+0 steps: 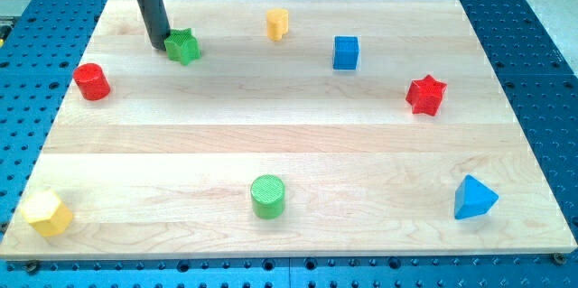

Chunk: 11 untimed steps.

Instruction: Move your arm towards the hexagon

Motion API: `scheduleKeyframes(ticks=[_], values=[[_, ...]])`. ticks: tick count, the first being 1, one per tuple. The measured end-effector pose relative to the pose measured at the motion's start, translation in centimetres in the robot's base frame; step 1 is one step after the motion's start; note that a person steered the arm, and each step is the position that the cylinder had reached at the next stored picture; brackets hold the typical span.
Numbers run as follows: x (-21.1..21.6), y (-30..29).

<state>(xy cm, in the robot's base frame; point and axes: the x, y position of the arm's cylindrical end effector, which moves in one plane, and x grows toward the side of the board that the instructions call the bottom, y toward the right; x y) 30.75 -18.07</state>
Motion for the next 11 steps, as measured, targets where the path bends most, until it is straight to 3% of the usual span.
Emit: scheduleKeyframes(ticks=[1,2,3,4,5,7,8,11], values=[[1.4,2.0],[-2.1,2.4],[-2.0,7.5],[2.9,11.3],[11.5,11.3],[26.2,5.9],[30.9,2.6],[31.1,-1.2]])
